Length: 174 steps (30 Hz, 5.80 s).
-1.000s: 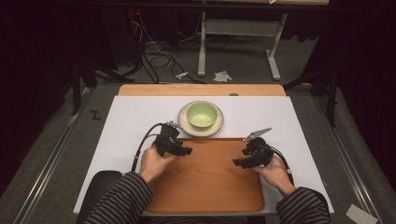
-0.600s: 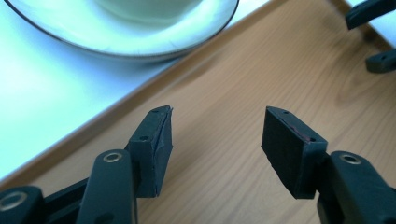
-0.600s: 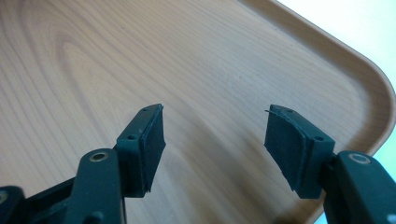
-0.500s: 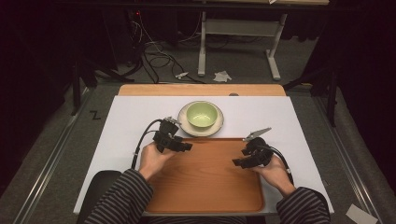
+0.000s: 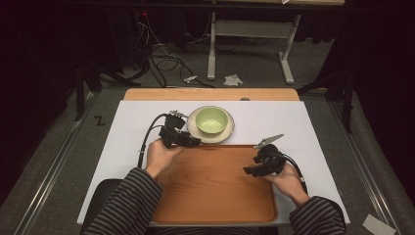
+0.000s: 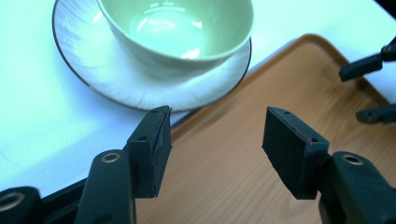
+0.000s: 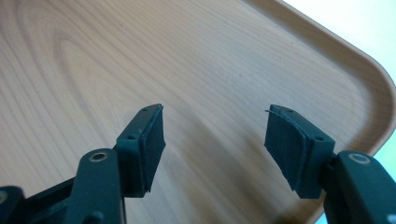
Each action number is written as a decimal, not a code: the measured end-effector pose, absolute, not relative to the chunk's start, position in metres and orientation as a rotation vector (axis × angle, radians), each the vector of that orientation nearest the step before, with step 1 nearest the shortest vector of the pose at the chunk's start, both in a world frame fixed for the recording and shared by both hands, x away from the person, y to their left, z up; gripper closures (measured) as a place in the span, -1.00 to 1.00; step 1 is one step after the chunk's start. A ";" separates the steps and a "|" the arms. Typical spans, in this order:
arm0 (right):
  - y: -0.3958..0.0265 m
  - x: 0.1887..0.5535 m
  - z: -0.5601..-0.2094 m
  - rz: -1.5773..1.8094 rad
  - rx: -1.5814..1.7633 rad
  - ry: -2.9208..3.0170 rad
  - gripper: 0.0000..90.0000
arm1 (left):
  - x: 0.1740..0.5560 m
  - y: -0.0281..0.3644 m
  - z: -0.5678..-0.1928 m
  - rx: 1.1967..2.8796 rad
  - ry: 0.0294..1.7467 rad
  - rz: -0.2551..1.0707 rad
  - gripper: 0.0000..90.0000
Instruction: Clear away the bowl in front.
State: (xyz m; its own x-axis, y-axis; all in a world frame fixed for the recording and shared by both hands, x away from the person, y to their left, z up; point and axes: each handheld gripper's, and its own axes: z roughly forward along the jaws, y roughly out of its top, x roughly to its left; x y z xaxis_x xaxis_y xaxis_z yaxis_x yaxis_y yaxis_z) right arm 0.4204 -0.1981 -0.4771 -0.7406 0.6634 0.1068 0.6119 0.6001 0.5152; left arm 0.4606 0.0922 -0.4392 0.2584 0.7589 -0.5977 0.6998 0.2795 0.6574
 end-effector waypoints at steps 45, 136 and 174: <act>-0.197 0.420 -0.478 0.817 1.098 2.738 -0.13 | 0.554 0.059 -0.431 1.535 1.615 0.235 0.07; -0.196 0.420 -0.479 0.804 1.057 2.757 -0.14 | 0.578 0.070 -0.440 1.474 1.690 0.065 0.84; -0.196 0.420 -0.479 0.798 1.055 2.752 -0.13 | 0.517 0.060 -0.405 1.568 1.485 0.009 0.84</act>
State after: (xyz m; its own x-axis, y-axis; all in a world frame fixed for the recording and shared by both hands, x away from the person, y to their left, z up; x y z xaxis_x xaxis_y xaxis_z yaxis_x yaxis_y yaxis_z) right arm 0.4197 -0.1957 -0.4786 -0.7578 0.6446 0.1006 0.5984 0.6254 0.5007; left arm 0.5169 0.0602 -0.4050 0.2648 0.7800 -0.5670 0.7730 0.1798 0.6084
